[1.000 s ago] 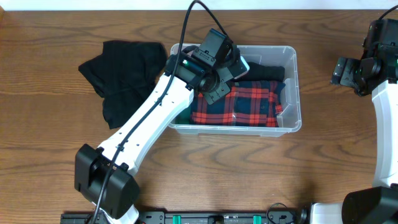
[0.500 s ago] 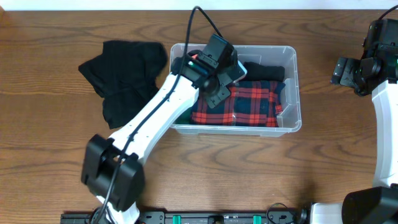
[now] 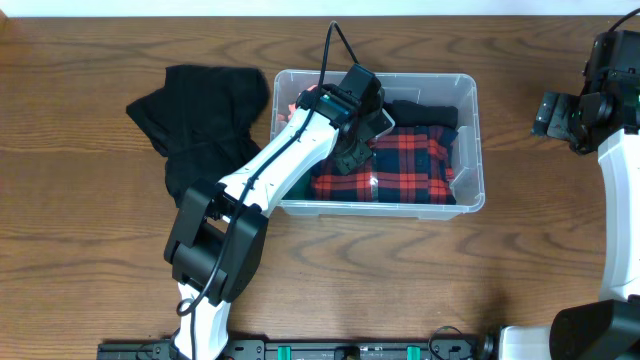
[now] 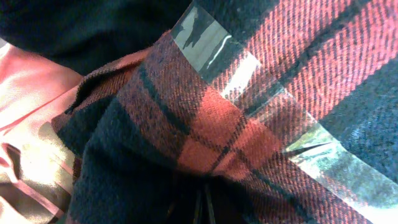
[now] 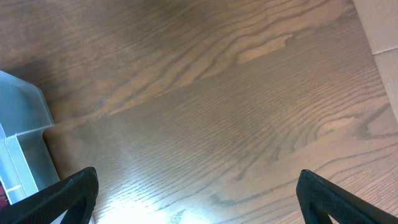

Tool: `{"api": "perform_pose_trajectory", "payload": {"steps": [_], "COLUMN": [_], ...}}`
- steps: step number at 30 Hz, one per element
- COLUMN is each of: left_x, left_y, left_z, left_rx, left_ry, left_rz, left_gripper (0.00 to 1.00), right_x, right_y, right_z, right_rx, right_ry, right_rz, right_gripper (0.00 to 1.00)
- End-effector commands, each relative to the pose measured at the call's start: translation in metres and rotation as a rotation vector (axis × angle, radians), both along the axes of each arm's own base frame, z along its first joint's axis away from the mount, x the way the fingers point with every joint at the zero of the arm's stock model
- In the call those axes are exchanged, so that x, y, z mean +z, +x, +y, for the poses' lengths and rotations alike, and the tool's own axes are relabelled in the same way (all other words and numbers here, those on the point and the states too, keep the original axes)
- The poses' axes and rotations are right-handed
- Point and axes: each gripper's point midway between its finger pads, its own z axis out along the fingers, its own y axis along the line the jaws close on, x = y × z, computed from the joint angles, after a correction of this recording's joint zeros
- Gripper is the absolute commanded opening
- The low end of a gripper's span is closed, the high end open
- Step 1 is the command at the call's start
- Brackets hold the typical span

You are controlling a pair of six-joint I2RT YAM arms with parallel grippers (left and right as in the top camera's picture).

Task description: Pack container

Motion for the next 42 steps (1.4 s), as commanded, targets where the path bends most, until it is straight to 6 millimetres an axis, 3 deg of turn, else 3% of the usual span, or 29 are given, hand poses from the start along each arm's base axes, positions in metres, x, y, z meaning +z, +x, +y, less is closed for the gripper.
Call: {"api": "perform_pose_trajectory", "payload": {"steps": [1,4,11,16,24,32,42], "left_x": [-0.053,-0.034,0.037,0.059,0.061,0.05,0.013], "left_y": [-0.019,-0.007,0.005,0.007,0.023,0.035,0.023], "left_z": [0.015,0.019,0.015,0.017,0.043,0.074,0.073], "left_rx": [0.008,0.024,0.06,0.085,0.236,0.403,0.394], "left_ry": [0.11,0.129,0.036,0.011,0.052,0.041,0.029], "left_rz": [0.115,0.04,-0.114,-0.161,-0.192,-0.147,-0.046], "left_gripper": [0.06,0.06,0.06,0.06,0.06,0.06,0.06], "right_x": [0.002,0.002,0.002,0.002,0.002,0.002,0.002], "right_y": [-0.003,-0.003,-0.003,-0.003,-0.003,-0.003,-0.003], "right_z": [-0.004,-0.004,-0.004,-0.004,-0.004,-0.004,-0.004], "right_rx": [-0.012,-0.011,-0.011,-0.012,-0.012,-0.012,-0.012], "right_ry": [-0.01,-0.01,-0.01,-0.01,-0.01,-0.01,-0.01], "right_rz": [-0.003,-0.003,-0.003,-0.003,-0.003,-0.003,-0.003], "right_gripper": [0.99,0.99,0.99,0.99,0.99,0.99,0.99]}}
